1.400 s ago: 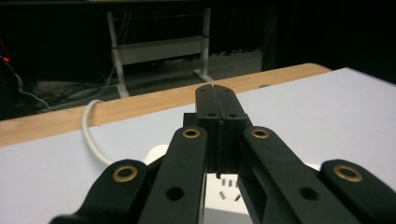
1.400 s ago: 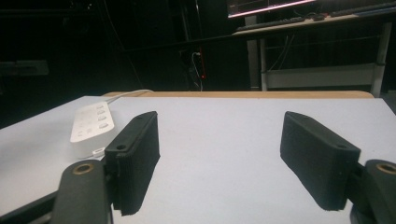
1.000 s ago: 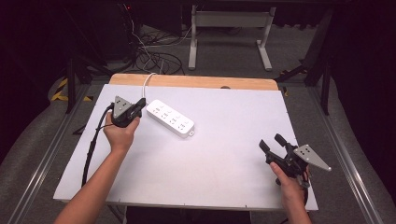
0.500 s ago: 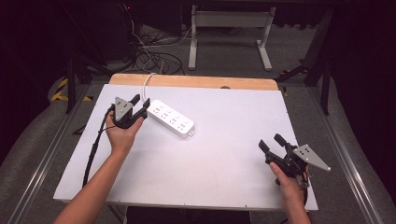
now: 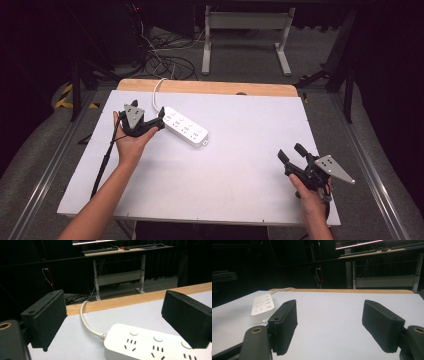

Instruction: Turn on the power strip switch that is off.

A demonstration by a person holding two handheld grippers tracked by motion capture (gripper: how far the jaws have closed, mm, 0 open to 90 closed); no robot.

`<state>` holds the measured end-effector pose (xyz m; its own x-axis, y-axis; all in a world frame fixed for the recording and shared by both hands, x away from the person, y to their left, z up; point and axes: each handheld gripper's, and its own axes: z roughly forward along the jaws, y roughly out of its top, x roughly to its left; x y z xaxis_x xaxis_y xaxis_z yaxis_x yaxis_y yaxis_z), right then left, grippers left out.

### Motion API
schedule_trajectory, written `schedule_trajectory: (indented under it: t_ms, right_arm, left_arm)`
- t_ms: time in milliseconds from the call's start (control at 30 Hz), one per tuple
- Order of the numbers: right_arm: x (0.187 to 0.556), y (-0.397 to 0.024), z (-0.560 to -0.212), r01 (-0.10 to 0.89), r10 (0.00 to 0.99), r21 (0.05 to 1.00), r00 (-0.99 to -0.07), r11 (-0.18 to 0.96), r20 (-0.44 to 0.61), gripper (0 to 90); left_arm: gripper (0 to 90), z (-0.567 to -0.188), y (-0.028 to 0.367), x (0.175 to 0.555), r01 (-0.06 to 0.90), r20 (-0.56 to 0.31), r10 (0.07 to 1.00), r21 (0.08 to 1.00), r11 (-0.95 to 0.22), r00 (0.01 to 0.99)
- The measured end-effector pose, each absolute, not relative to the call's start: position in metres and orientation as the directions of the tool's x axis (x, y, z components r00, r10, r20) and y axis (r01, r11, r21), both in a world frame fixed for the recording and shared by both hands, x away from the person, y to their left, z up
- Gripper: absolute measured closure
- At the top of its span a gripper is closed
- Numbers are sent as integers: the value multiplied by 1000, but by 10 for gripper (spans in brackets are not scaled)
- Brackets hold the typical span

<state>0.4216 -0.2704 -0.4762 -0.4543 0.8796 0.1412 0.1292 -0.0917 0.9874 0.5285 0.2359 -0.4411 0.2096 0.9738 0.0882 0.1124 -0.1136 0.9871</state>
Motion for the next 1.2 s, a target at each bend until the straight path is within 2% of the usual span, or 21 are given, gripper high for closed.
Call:
schedule_trajectory:
  t_ms: [800,1000,1033,1200]
  right_arm:
    - [421,-271,-476,125,883,988,-450,-90,138,279]
    - [420,-270,-476,124,882,988,-451,-93,139,226]
    - [419,-272,-476,124,881,987,-449,-103,148,189]
    - [416,-277,-475,108,885,986,-437,-127,162,122]
  left_arm:
    - [67,-439,236,527,103,76,974,990,-100,213]
    - [73,-440,236,529,102,66,976,991,-89,209]
    - [74,-440,237,530,107,69,976,990,-93,209]
    - [81,-444,234,534,104,69,974,990,-93,214]
